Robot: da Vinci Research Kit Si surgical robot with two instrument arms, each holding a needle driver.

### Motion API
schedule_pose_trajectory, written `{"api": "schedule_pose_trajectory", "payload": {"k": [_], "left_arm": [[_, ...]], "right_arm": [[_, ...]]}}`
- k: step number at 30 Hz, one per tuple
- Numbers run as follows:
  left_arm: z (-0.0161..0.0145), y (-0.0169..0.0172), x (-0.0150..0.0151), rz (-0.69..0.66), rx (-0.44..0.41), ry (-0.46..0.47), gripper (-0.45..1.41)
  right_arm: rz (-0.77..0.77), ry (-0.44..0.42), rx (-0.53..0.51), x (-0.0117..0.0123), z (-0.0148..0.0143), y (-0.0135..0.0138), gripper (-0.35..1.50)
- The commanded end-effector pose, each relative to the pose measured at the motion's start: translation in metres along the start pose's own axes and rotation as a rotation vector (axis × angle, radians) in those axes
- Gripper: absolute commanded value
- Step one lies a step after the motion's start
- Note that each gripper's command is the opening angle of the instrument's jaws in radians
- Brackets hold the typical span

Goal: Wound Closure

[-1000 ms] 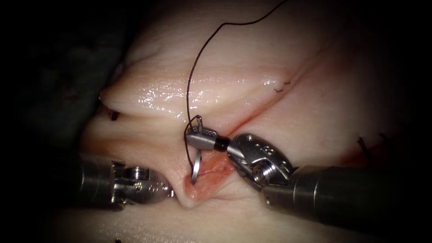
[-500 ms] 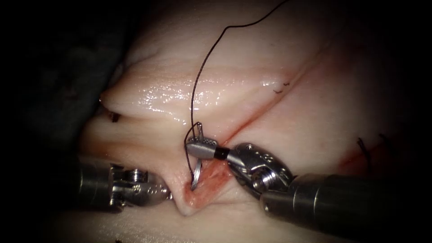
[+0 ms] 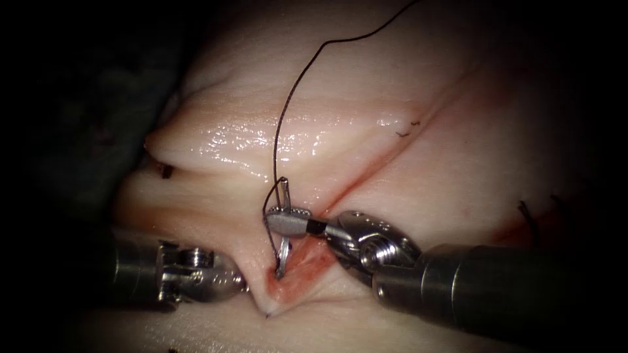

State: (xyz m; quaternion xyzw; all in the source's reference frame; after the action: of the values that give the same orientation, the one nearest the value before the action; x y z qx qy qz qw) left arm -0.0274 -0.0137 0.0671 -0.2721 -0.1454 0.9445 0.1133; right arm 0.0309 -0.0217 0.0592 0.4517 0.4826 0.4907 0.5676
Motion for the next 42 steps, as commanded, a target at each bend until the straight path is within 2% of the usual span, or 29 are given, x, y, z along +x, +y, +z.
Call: {"api": "schedule_pose_trajectory", "payload": {"k": [1,14,16,17,19,20,21,22,27,32,37,39,42], "left_arm": [[0.0008,0.0003,0.0,0.0,-0.001,0.0,-0.45],[0.0008,0.0003,0.0,0.0,-0.001,0.0,-0.45],[0.0008,0.0004,0.0,0.0,-0.001,0.0,-0.45],[0.0008,0.0004,0.0,-0.001,-0.001,0.0,-0.45],[0.0008,0.0005,0.0,-0.001,-0.001,-0.001,-0.45],[0.0008,0.0006,0.0001,-0.002,-0.001,-0.001,-0.45],[0.0008,0.0006,0.0001,-0.002,-0.001,-0.001,-0.45],[0.0007,0.0007,0.0002,-0.004,-0.001,-0.001,-0.45],[0.0001,0.0009,0.0009,-0.013,-0.001,0.008,-0.45],[-0.0006,0.0012,0.0016,-0.007,0.007,0.038,-0.45],[-0.0018,0.0011,0.0024,0.081,0.043,0.126,-0.45],[-0.002,0.0011,0.0025,0.107,0.052,0.139,-0.45],[-0.0027,0.0013,0.0029,0.14,0.056,0.176,-0.28]], "right_arm": [[0.026,-0.004,0.006,-0.0004,0.0009,0.0,-0.35],[0.147,-0.018,0.03,-0.0007,0.0014,-0.0011,-0.35],[0.132,0.021,-0.005,-0.0001,0.0014,-0.001,-0.35],[0.028,0.078,-0.039,0.0012,0.0012,-0.0008,-0.35],[-0.015,0.103,-0.035,0.0017,0.0012,-0.0006,-0.35],[-0.037,0.173,0.001,0.0026,0.0009,-0.0003,0.83],[-0.037,0.173,0.001,0.0026,0.0009,-0.0003,0.83],[-0.034,0.221,0.03,0.0032,0.0005,0.0001,1.25],[-0.072,0.263,-0.002,0.0043,-0.0008,0.001,1.43],[-0.102,0.279,-0.037,0.005,-0.0025,0.0019,1.47],[-0.143,0.303,-0.066,0.0068,-0.0058,0.003,1.48],[-0.141,0.313,-0.063,0.007,-0.0063,0.0031,1.48],[-0.155,0.333,-0.058,0.0078,-0.0078,0.0031,1.48]]}}
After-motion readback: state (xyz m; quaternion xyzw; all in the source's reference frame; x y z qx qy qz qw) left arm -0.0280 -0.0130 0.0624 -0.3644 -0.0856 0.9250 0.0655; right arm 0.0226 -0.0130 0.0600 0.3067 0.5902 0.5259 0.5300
